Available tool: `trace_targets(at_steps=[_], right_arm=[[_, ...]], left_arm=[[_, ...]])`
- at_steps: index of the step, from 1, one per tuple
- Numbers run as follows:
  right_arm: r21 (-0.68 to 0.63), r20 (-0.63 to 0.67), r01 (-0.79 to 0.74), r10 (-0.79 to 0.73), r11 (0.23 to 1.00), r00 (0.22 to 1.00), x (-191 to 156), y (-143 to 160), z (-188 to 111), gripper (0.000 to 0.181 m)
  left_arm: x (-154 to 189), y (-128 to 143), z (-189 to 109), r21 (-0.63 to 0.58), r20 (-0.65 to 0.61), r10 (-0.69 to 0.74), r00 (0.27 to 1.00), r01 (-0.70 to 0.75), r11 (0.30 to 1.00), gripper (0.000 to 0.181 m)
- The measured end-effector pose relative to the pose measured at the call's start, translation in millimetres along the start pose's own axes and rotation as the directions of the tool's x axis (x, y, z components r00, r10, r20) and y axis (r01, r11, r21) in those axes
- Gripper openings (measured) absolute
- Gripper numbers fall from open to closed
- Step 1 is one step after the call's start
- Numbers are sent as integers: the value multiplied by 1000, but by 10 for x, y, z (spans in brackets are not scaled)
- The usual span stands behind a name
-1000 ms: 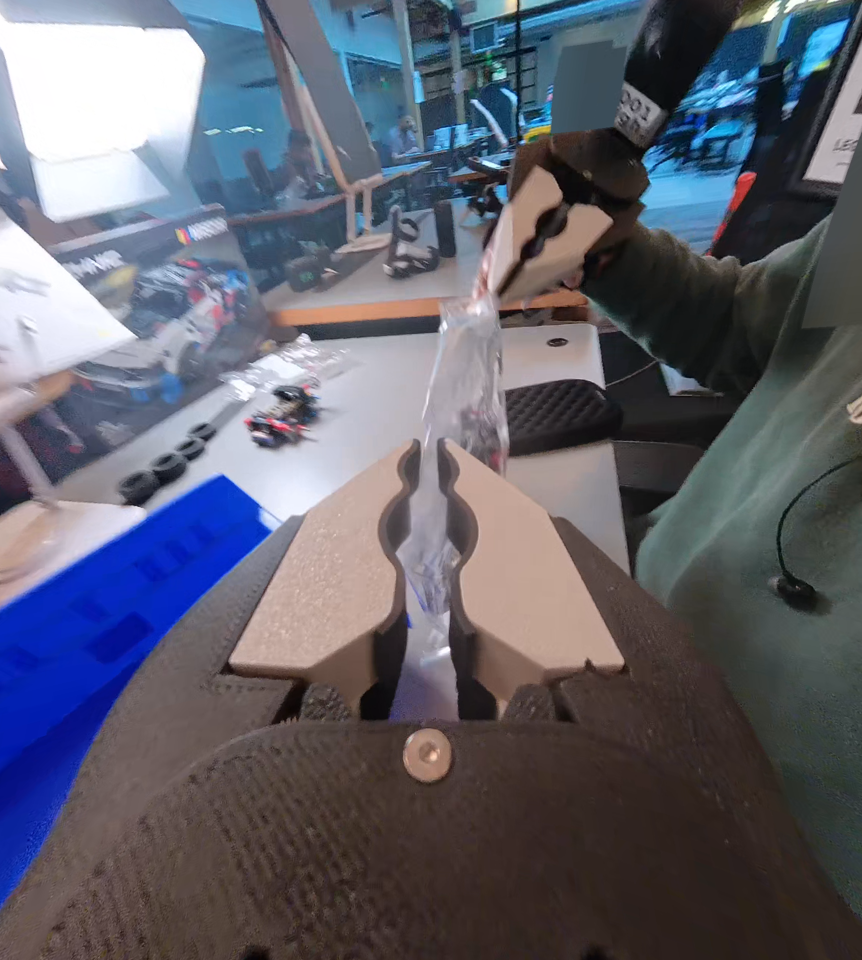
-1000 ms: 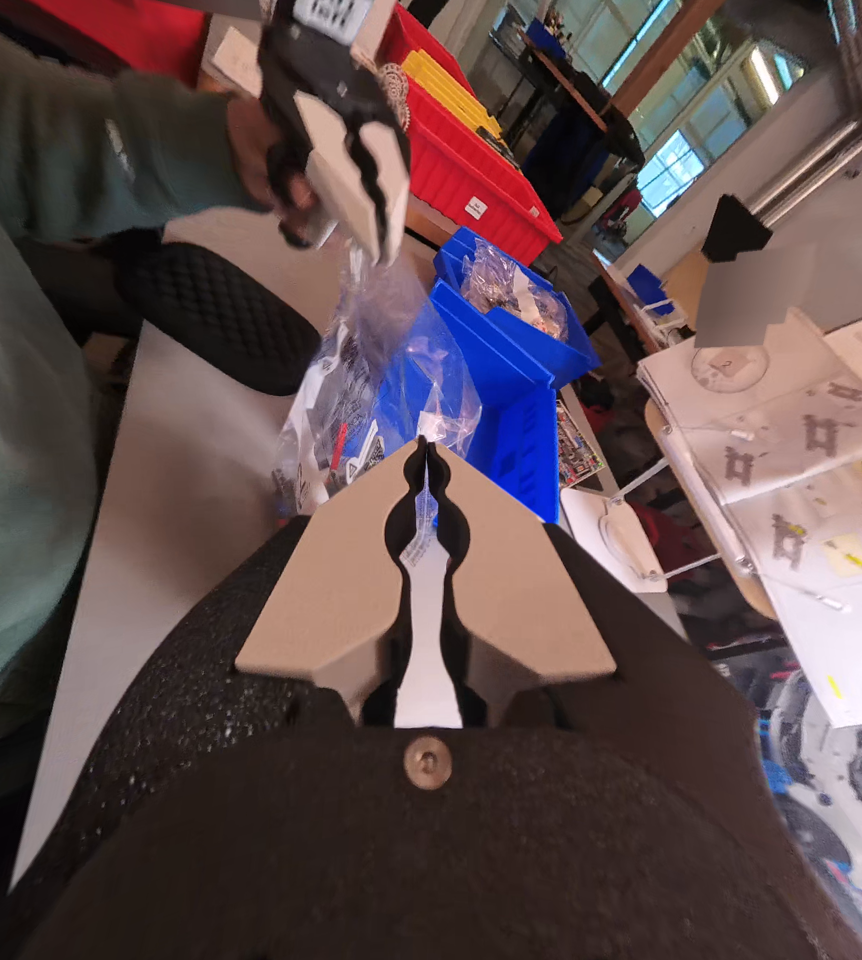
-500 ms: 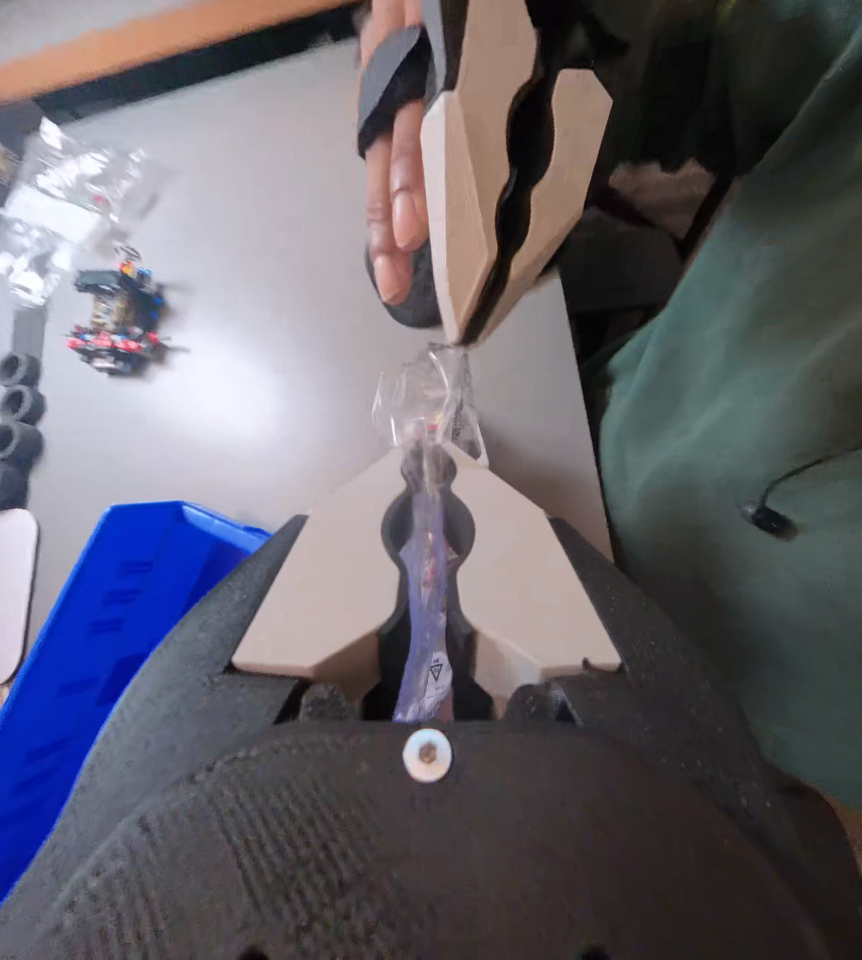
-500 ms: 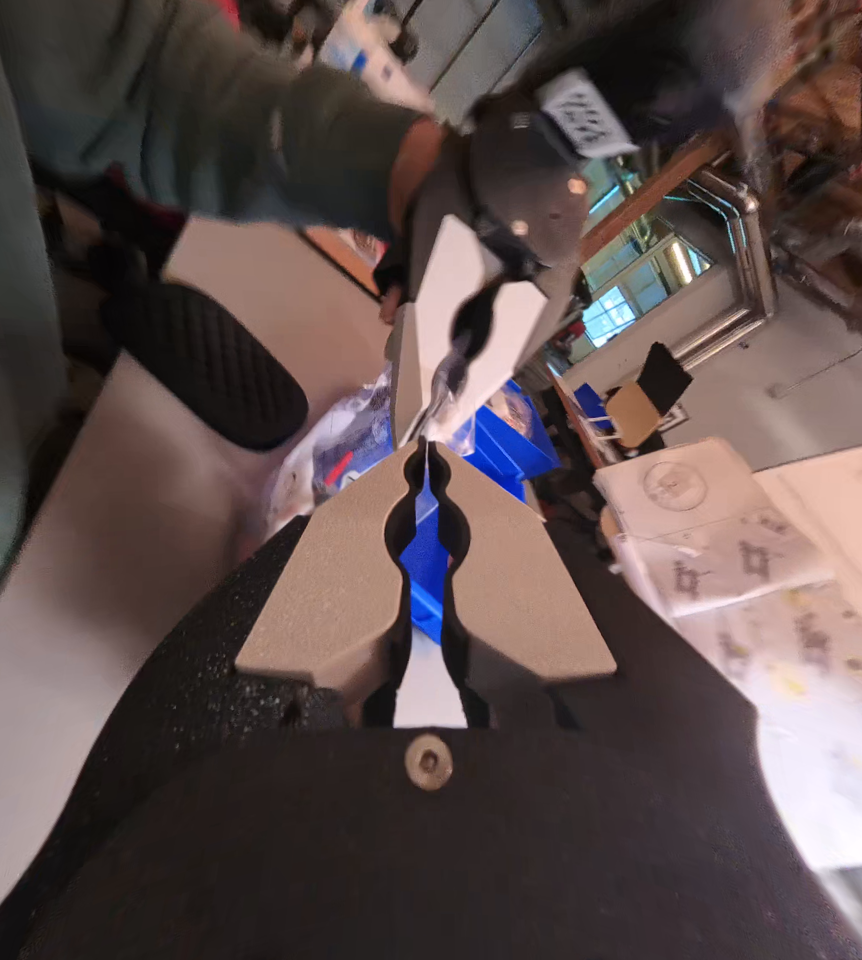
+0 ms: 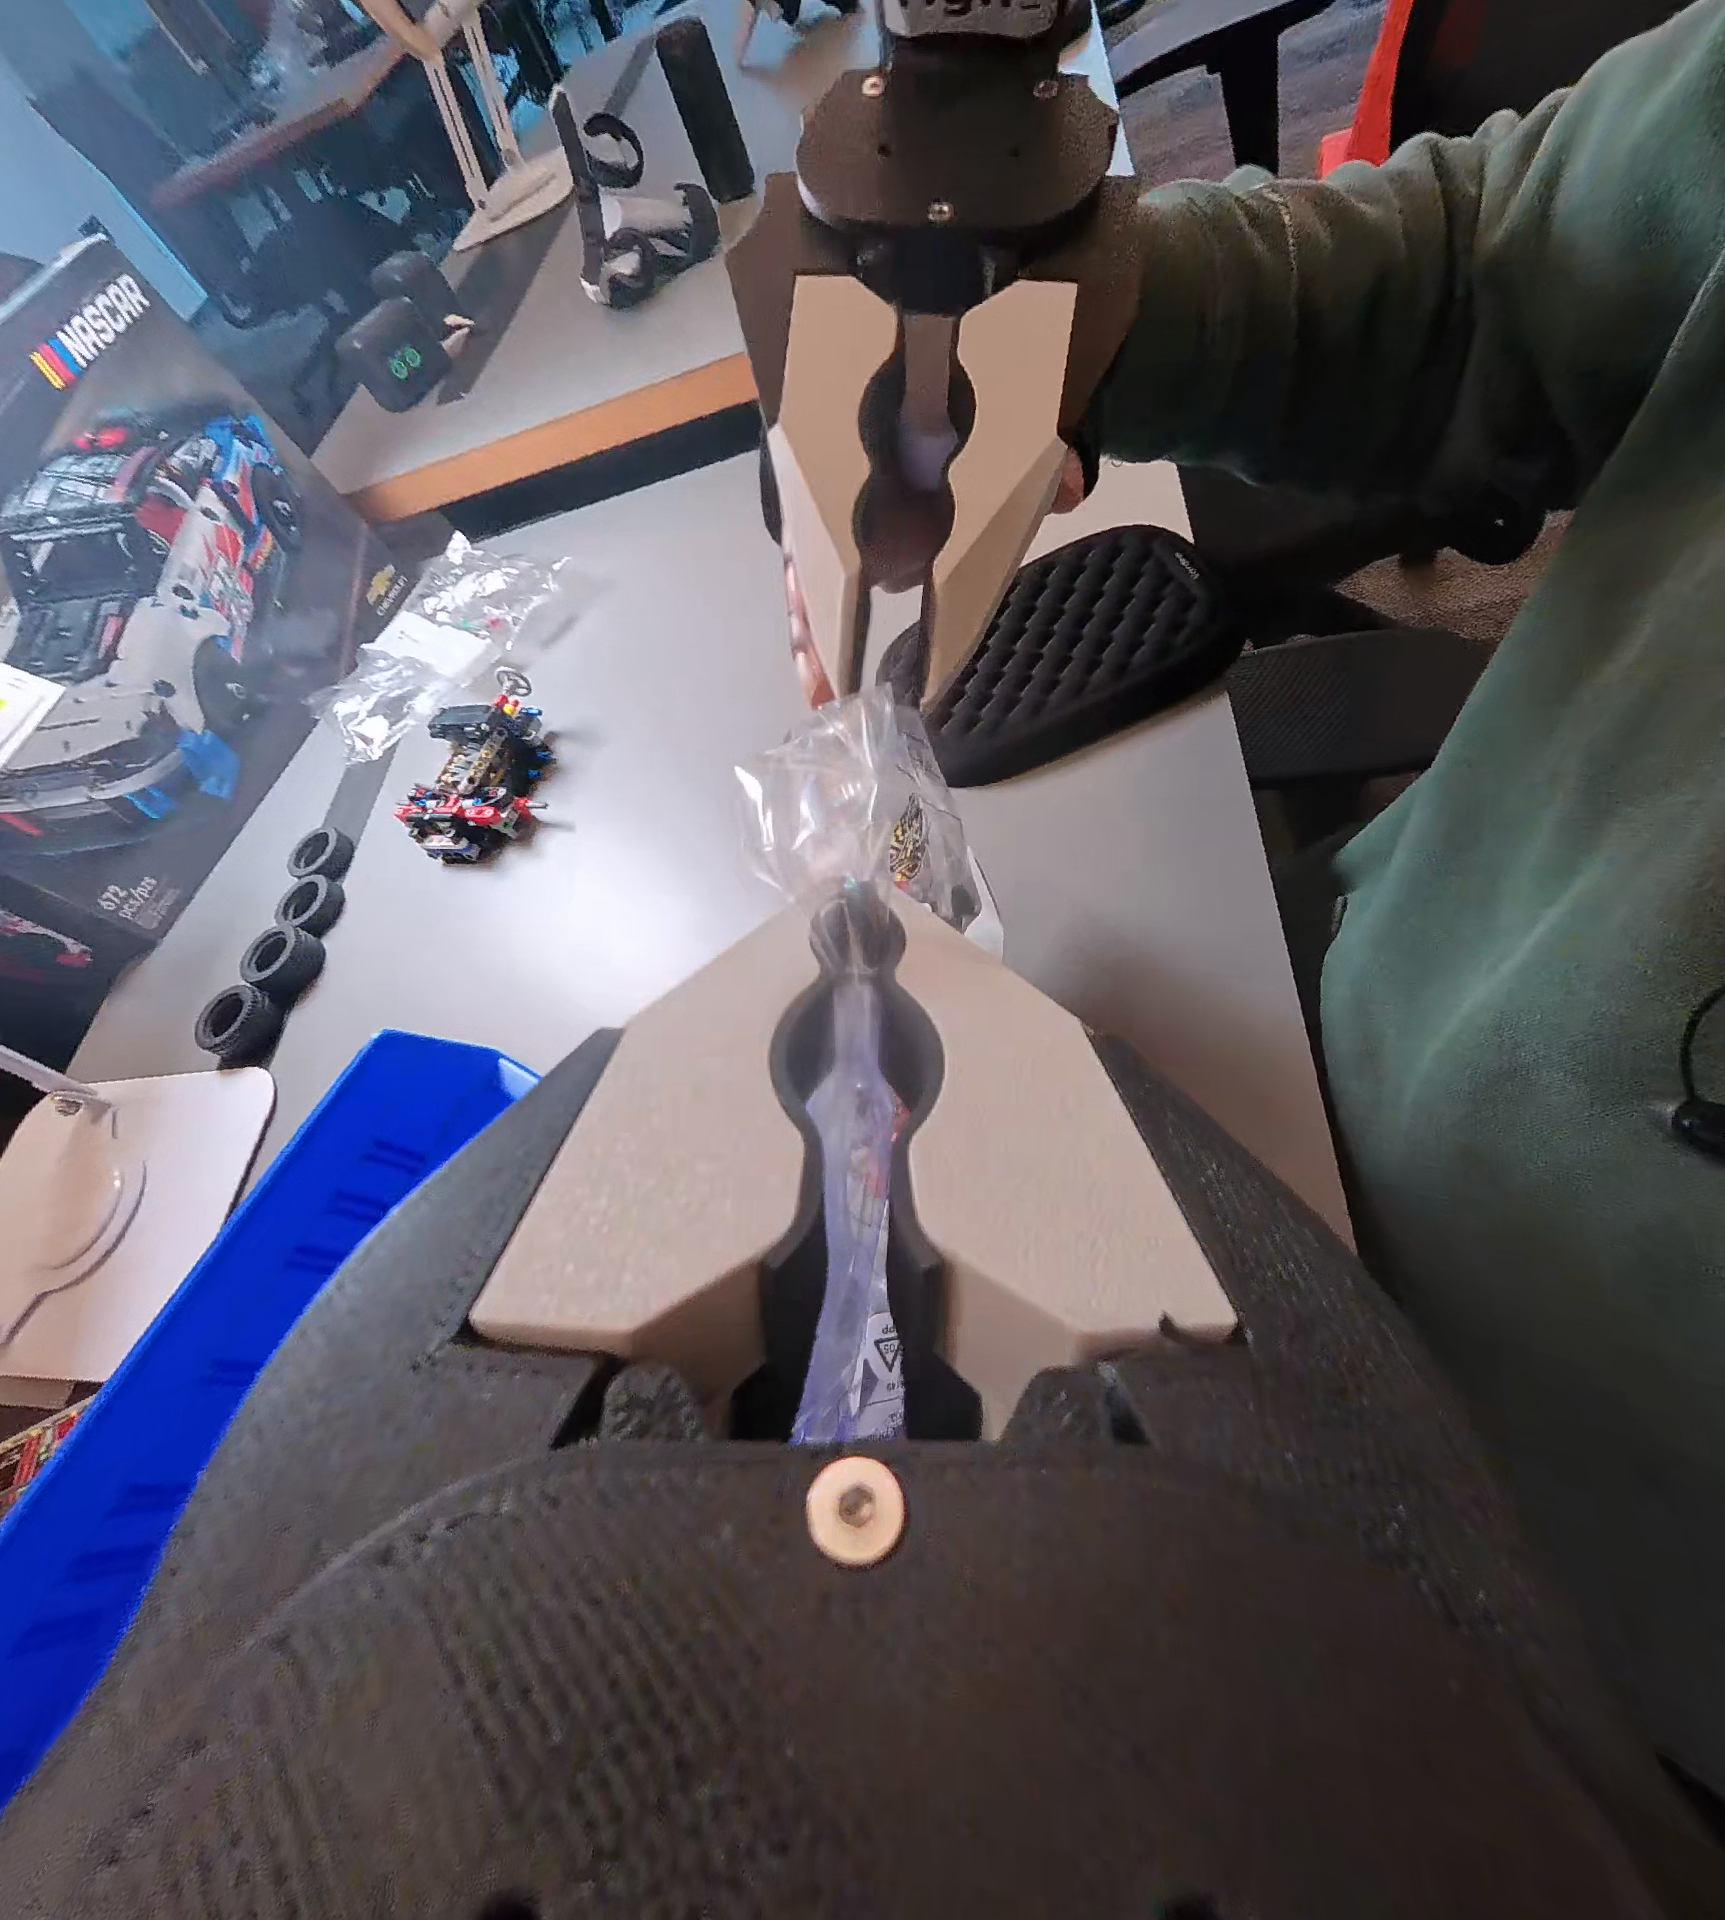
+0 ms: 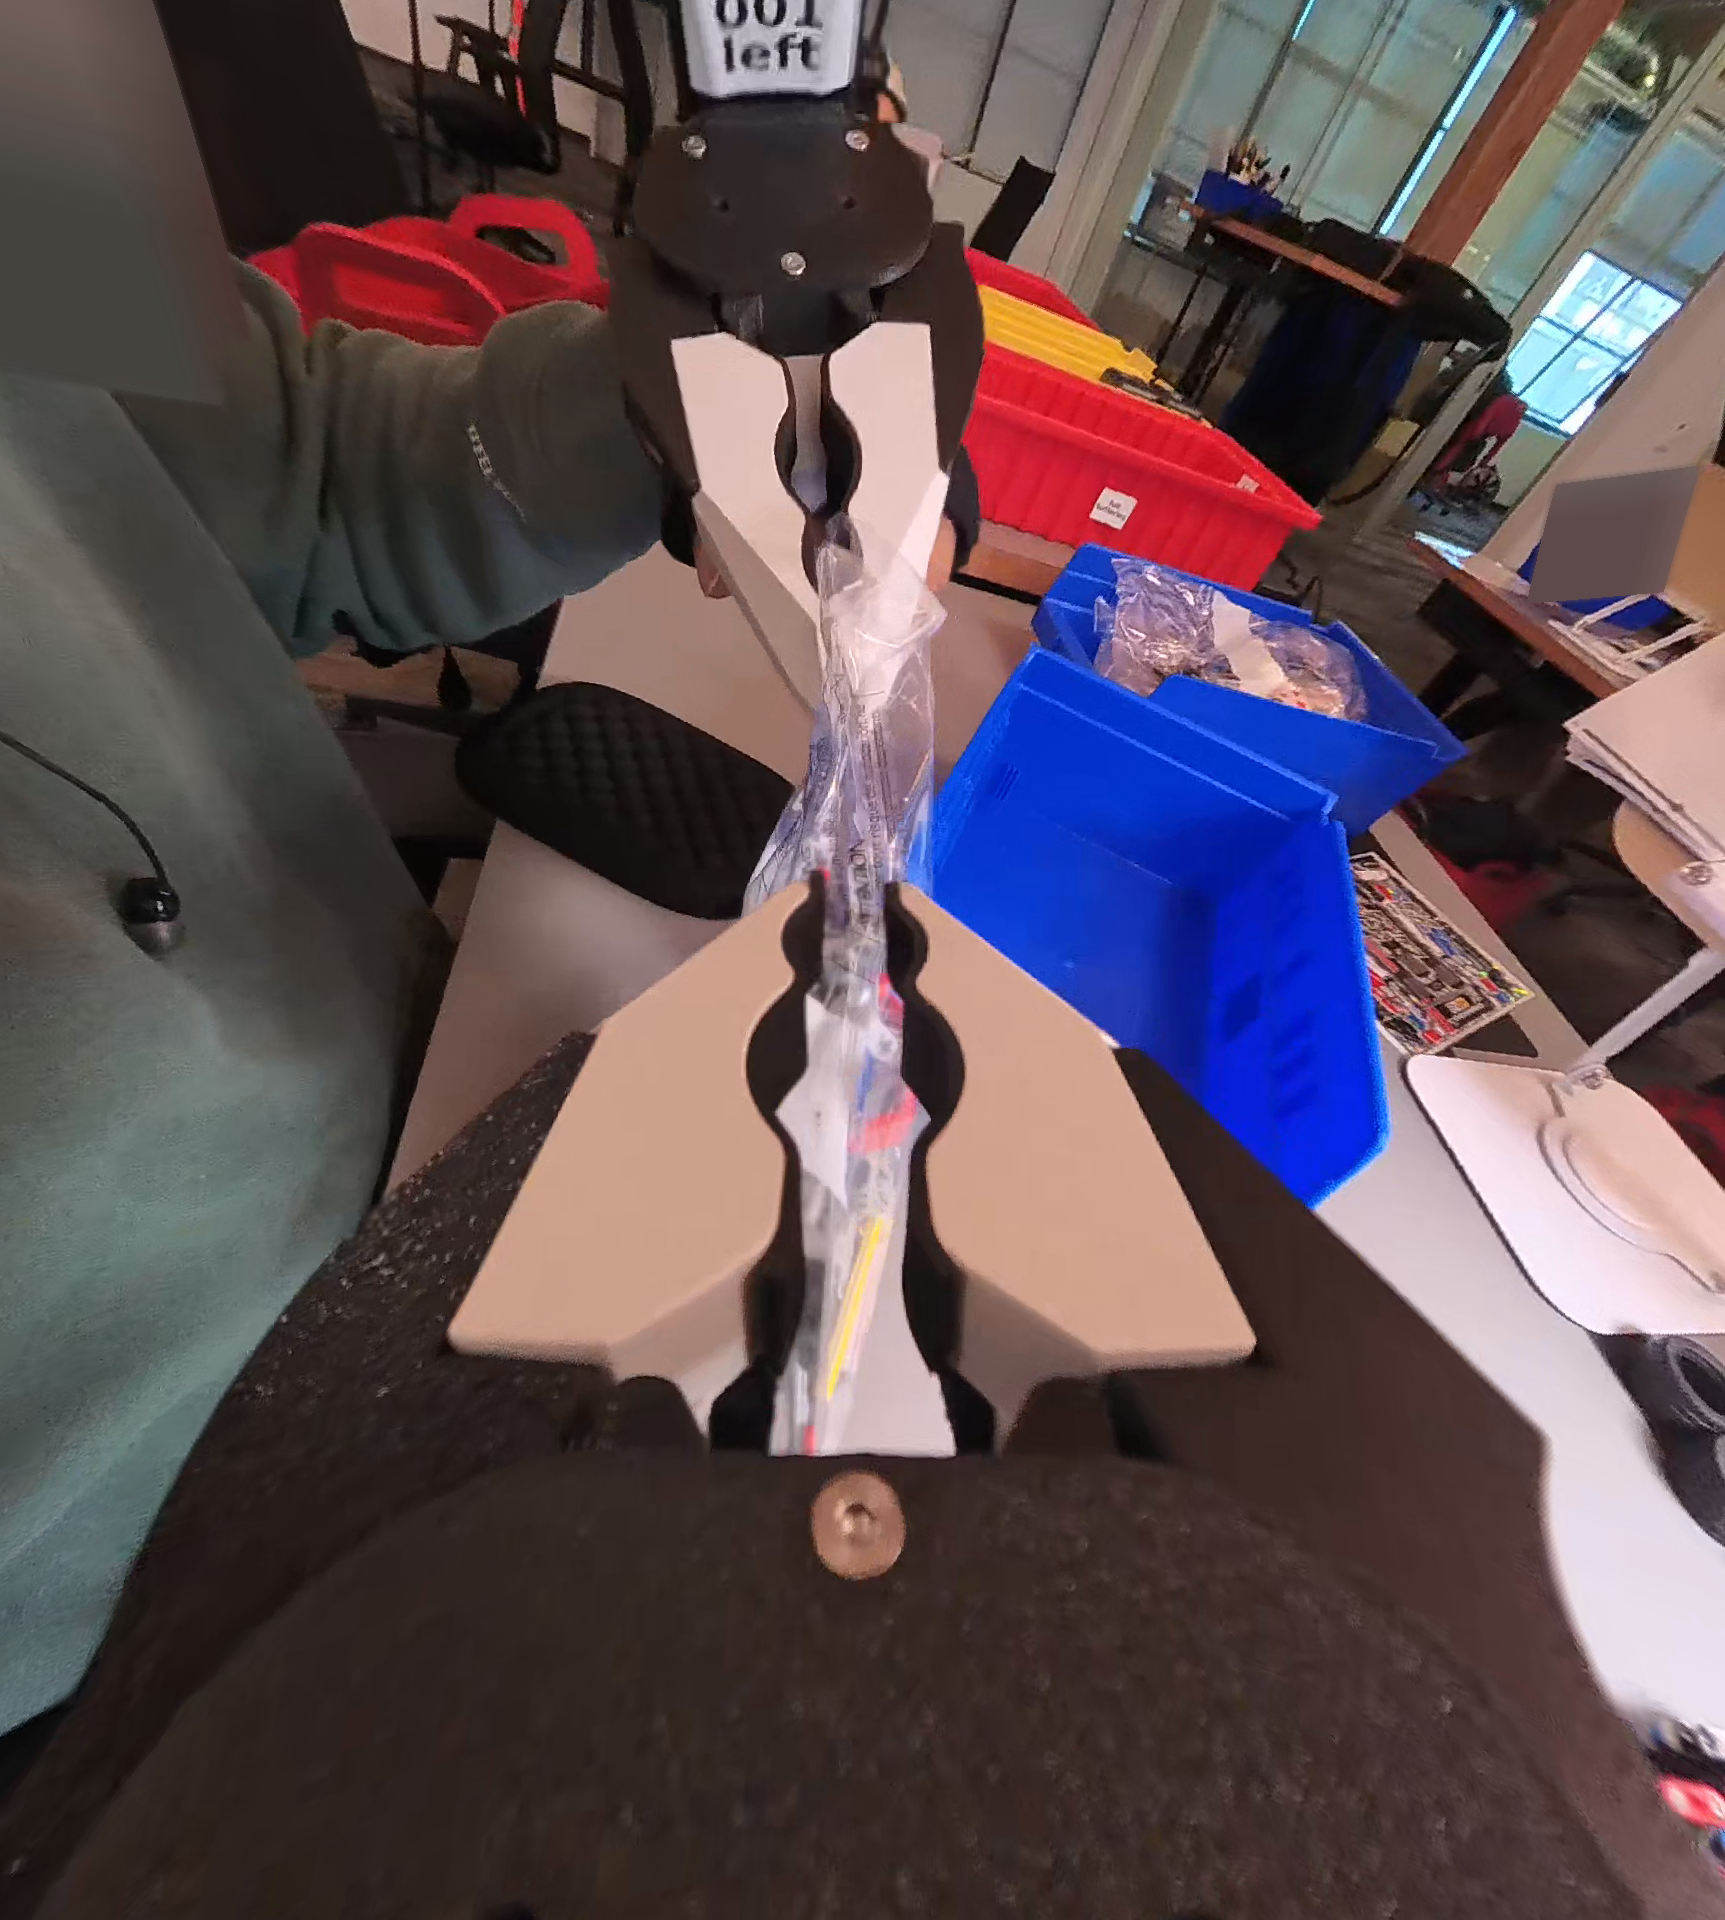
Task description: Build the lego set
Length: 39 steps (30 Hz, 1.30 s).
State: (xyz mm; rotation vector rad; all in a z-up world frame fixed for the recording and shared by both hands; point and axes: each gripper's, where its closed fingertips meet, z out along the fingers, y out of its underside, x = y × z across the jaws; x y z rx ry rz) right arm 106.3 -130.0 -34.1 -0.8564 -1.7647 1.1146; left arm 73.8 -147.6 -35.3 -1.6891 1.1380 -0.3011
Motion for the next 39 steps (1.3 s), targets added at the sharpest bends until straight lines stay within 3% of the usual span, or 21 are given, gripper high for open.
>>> trace_targets(at_steps=[6, 9, 14, 18, 21, 24, 31, 39], right_arm=[[9, 95, -72, 71, 997, 993, 14, -29, 44, 21], [11, 147, -81, 79, 997, 986, -42, -19, 95, 3], [91, 66, -32, 26, 995, 997, 43, -85, 38, 0], [172, -24, 22, -18, 985, 1000, 49, -69, -59, 0], [216, -24, -21, 27, 976, 999, 30, 24, -76, 0], [173, 17, -47, 45, 984, 999, -19, 58, -73, 0], [137, 62, -9, 0, 991, 998, 15, -213, -59, 8], [-20, 127, 60, -57, 998, 990, -53, -85, 151, 14]], left_arm=[[60, 6, -46, 16, 13, 25, 1000, -25, 1000, 0], [54, 18, -63, 16, 19, 18, 1000, -18, 1000, 0], [-83, 72, -144, 4, 60, -52, 997, 52, 999, 0], [-104, 94, -141, 9, 10, -164, 986, 164, 986, 0], [-126, 118, -95, -17, 21, -163, 986, 163, 986, 0], [-122, 115, -84, -36, 30, -141, 990, 142, 989, 0], [-99, 105, -81, -35, 50, -124, 991, 126, 991, 0], [-63, 89, -66, -44, 49, -105, 993, 107, 993, 0]])
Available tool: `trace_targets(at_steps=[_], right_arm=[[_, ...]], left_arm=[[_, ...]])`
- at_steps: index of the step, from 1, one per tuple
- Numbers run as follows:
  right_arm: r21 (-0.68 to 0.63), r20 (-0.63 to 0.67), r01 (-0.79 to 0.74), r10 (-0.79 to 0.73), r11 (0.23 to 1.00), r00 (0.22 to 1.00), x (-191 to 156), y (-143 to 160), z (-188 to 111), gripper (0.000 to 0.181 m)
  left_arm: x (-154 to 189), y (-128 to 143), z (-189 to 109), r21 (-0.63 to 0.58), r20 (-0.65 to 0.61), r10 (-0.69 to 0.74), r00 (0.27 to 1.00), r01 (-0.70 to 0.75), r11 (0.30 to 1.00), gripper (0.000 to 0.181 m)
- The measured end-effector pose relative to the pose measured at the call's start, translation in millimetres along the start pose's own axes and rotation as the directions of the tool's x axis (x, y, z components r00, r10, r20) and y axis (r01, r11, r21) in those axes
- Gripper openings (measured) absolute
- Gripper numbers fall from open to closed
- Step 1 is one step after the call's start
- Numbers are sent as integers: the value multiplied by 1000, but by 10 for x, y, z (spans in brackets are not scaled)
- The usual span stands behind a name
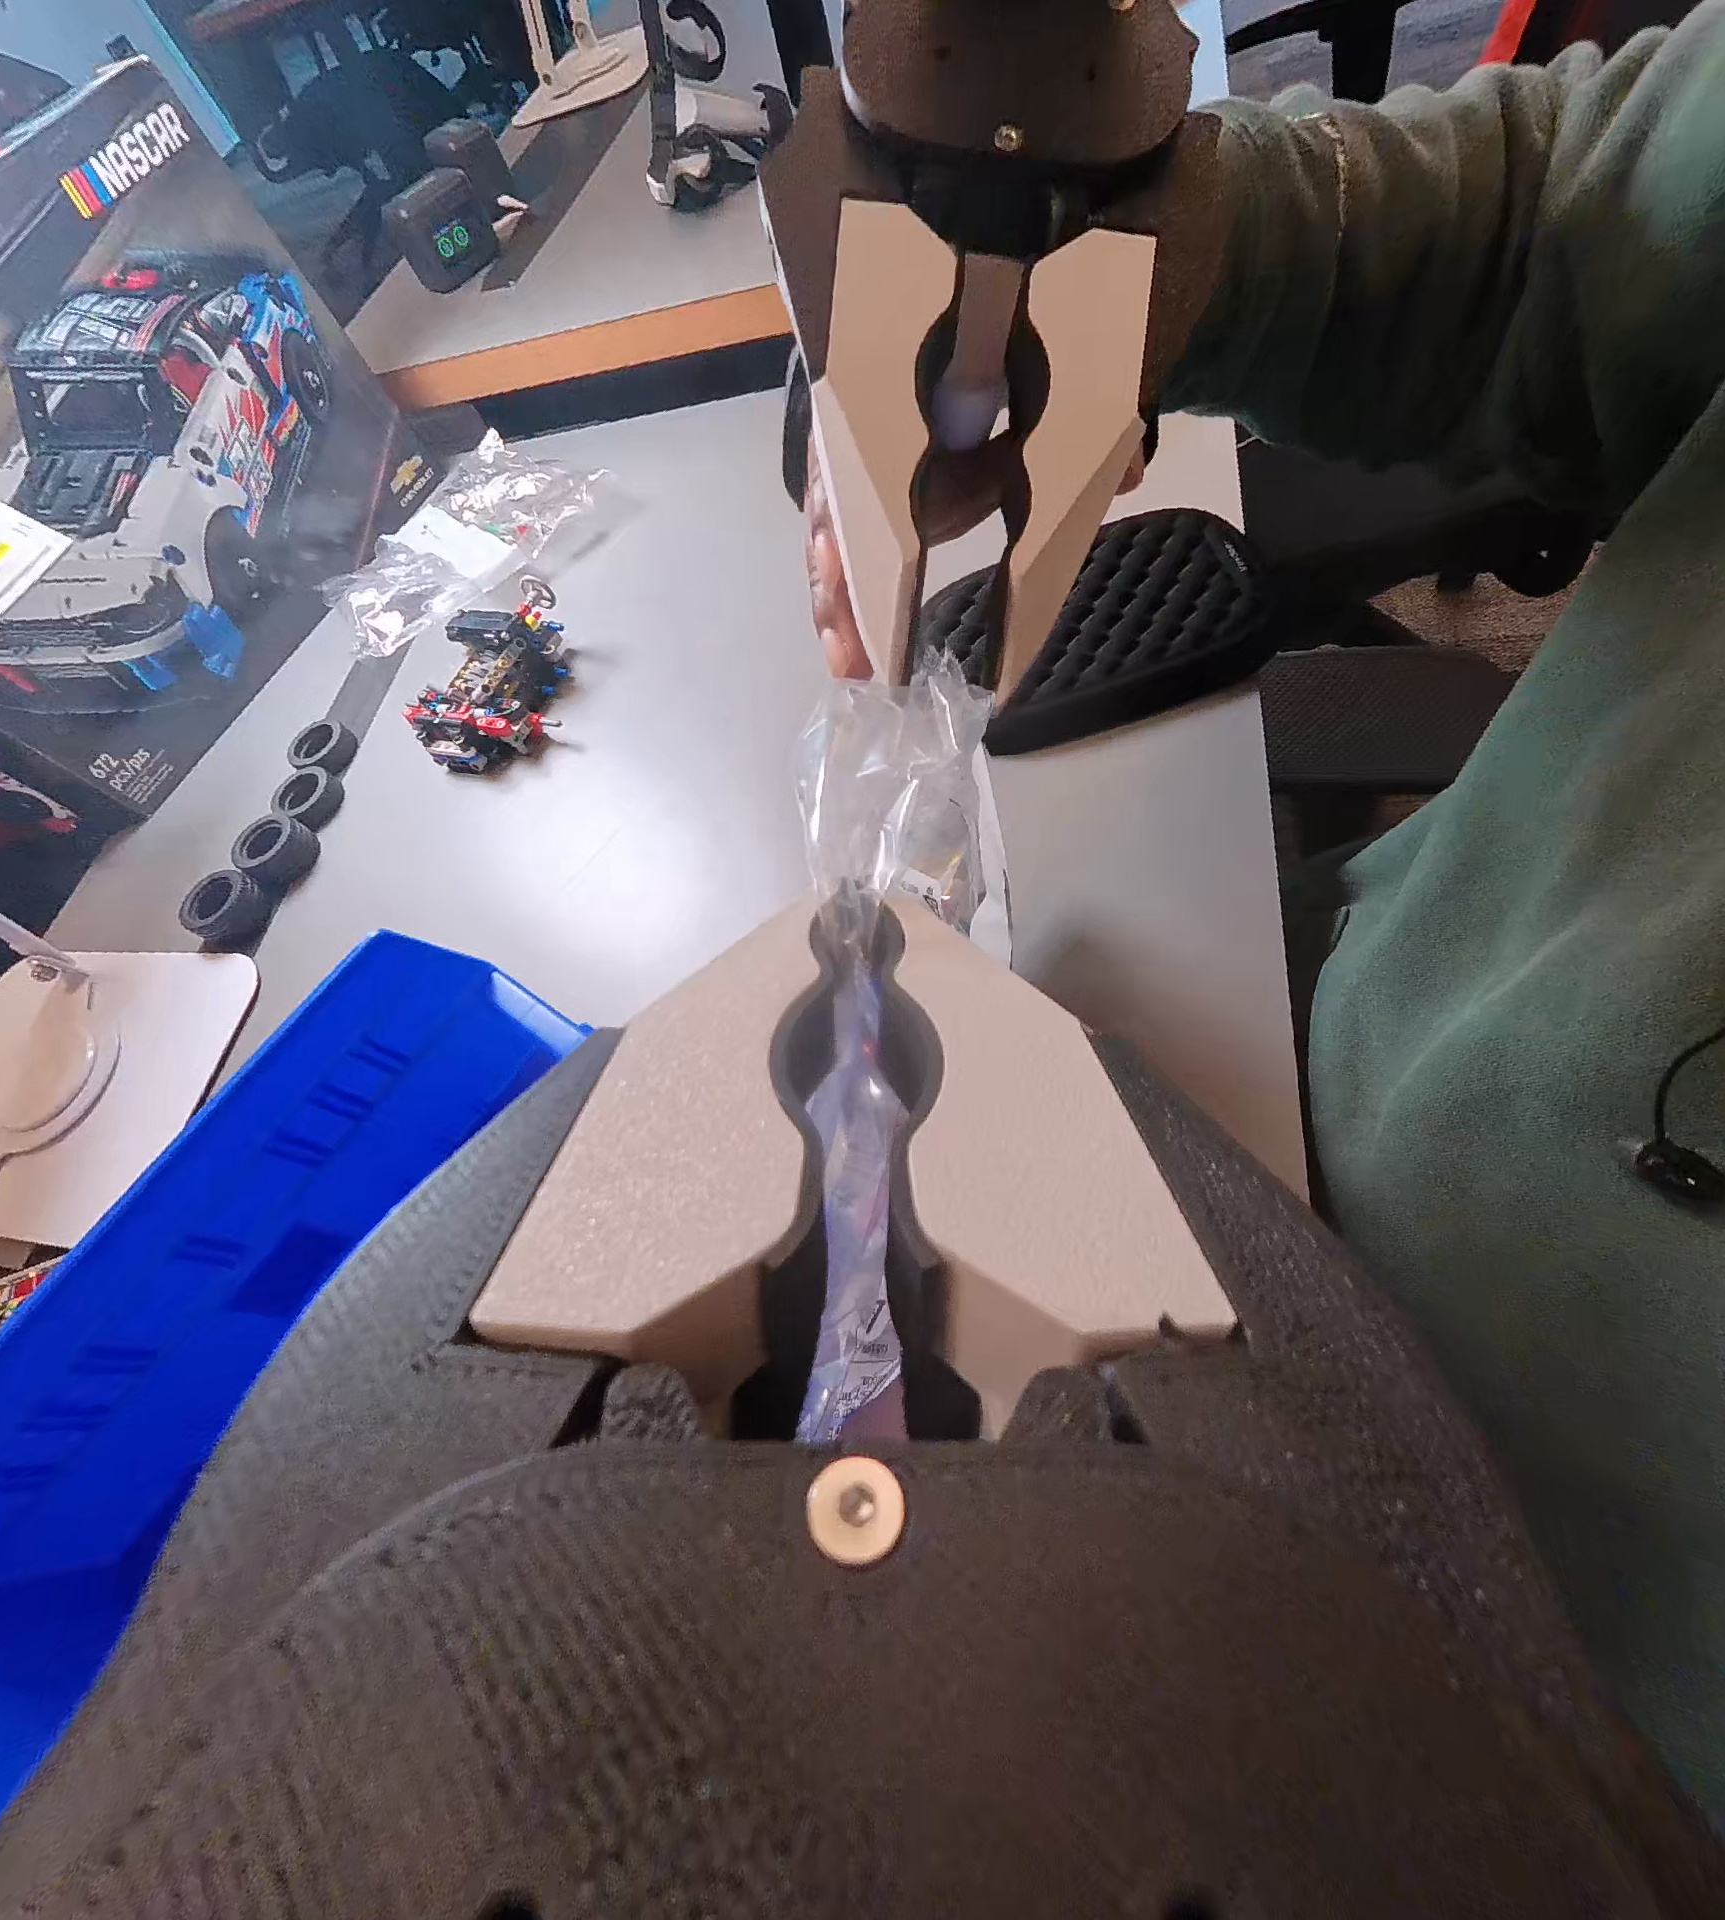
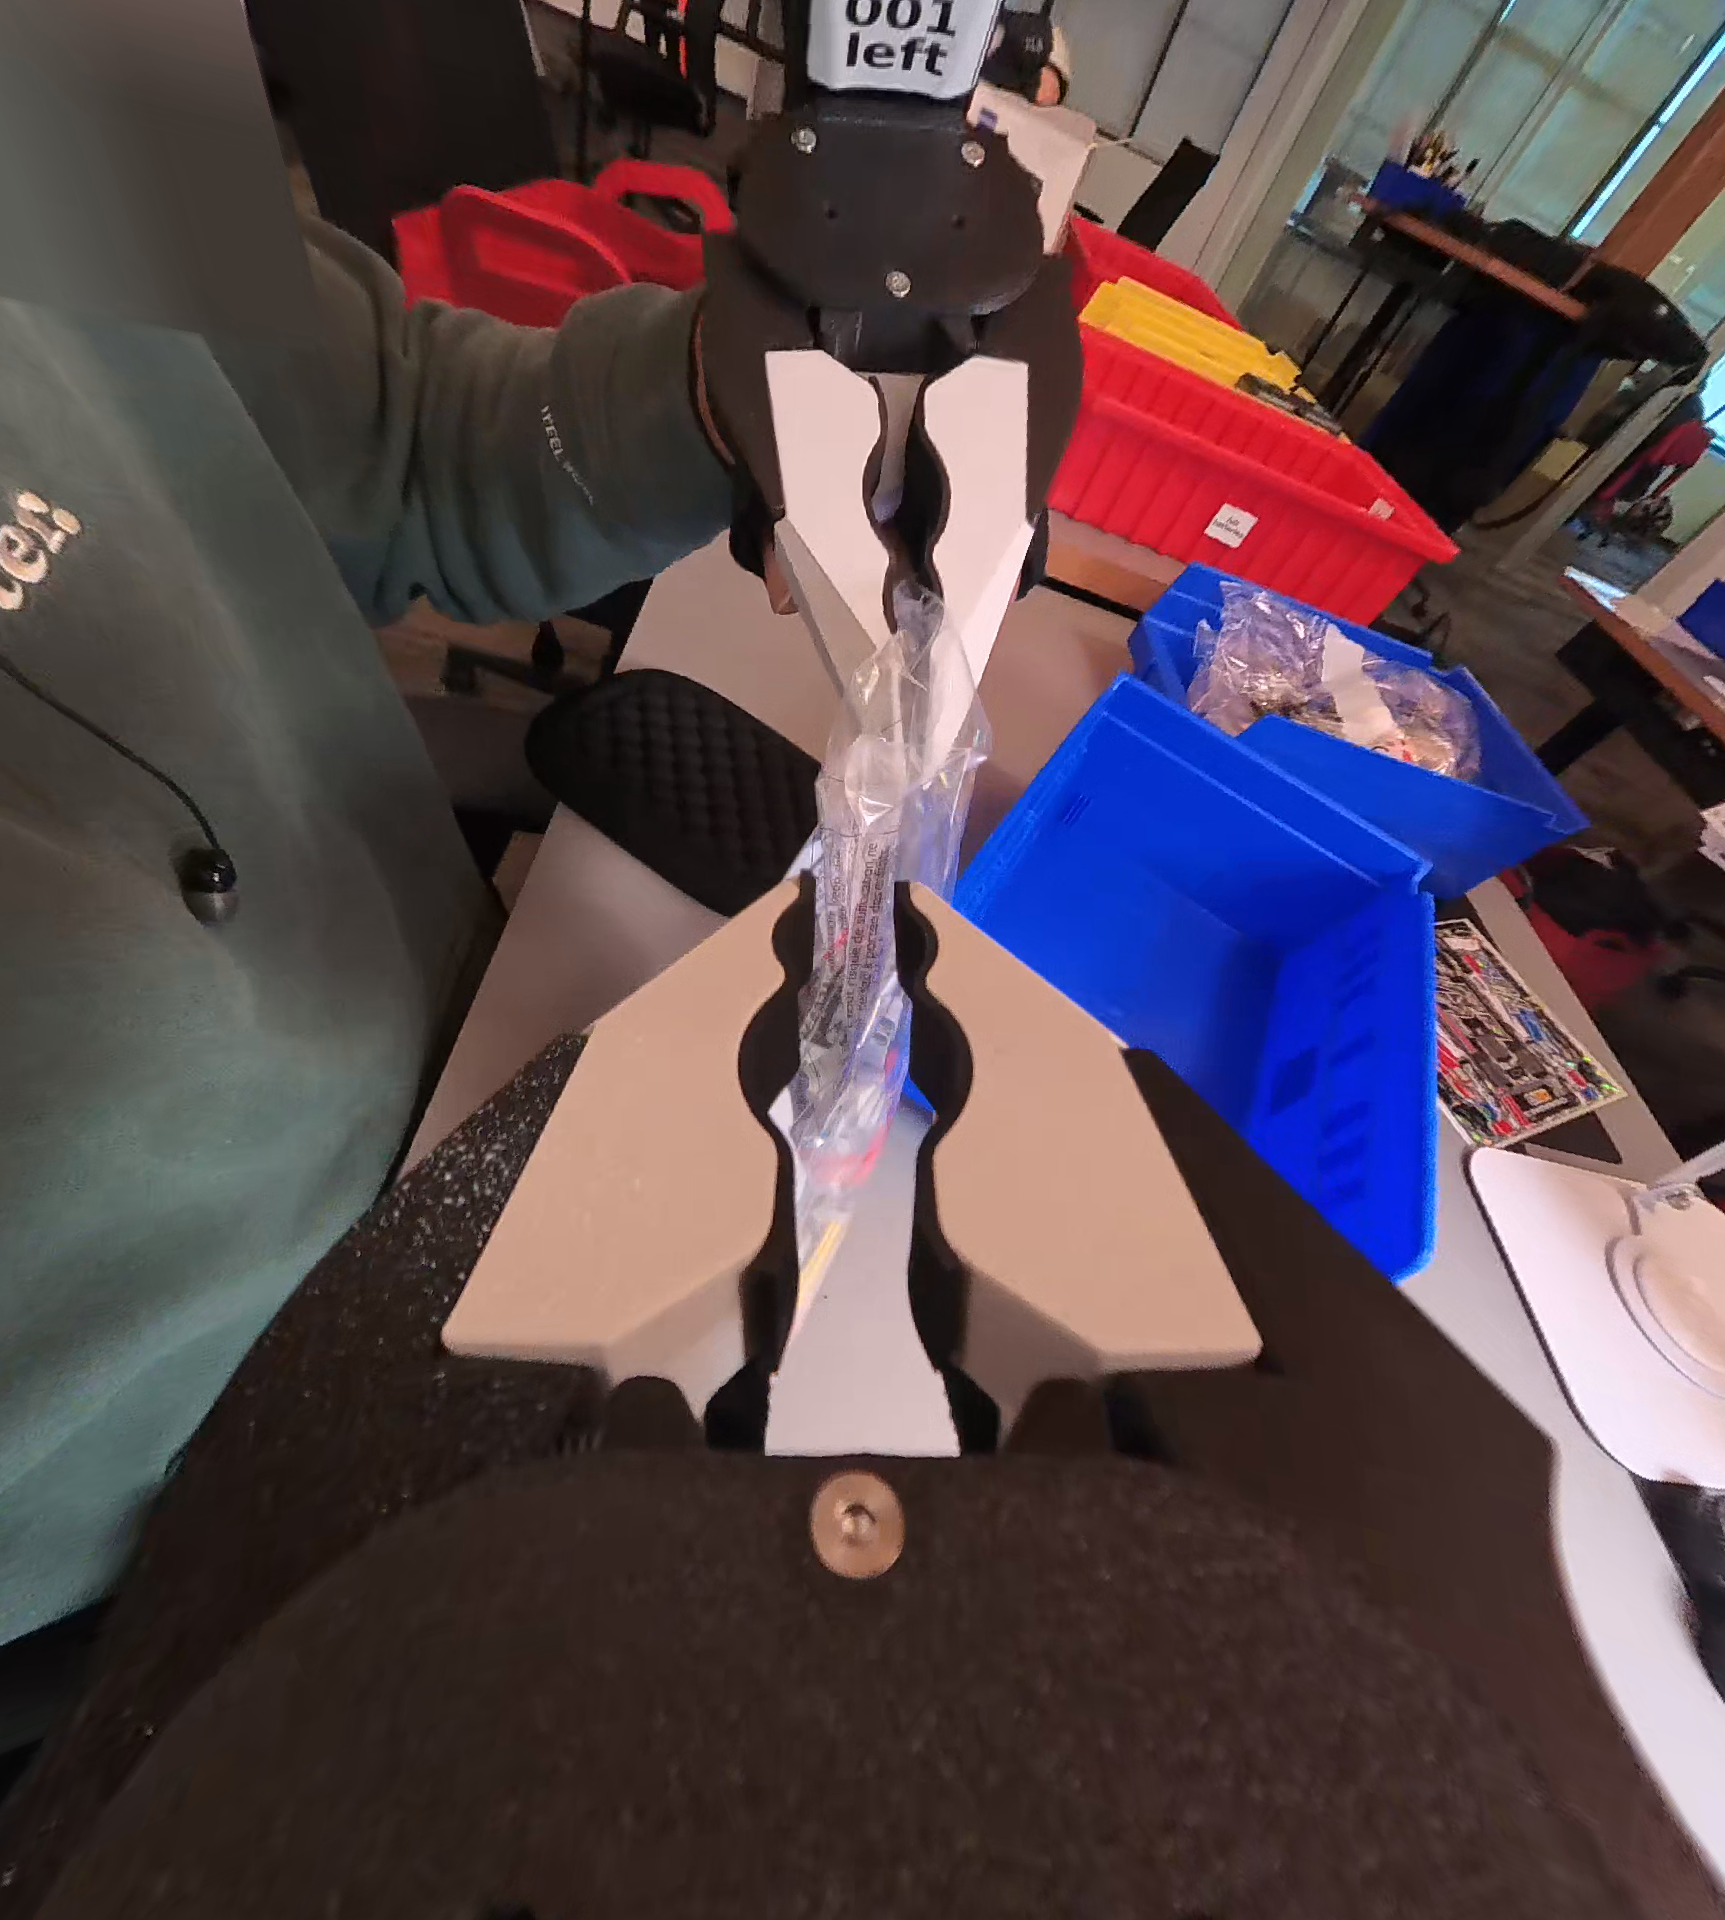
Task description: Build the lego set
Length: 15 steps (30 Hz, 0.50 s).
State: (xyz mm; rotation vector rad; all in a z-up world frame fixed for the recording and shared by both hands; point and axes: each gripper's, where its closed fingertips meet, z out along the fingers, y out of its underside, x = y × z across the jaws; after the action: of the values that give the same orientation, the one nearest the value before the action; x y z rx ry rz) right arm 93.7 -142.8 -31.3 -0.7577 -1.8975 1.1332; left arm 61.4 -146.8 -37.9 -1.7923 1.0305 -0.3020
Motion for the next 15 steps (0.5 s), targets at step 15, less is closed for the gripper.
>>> trace_targets(at_steps=[15], right_arm=[[69, 151, -203, 191, 977, 970, 0, -107, -55, 0]], left_arm=[[-27, 18, -40, 2, 20, -14, 1000, 14, 1000, 0]])
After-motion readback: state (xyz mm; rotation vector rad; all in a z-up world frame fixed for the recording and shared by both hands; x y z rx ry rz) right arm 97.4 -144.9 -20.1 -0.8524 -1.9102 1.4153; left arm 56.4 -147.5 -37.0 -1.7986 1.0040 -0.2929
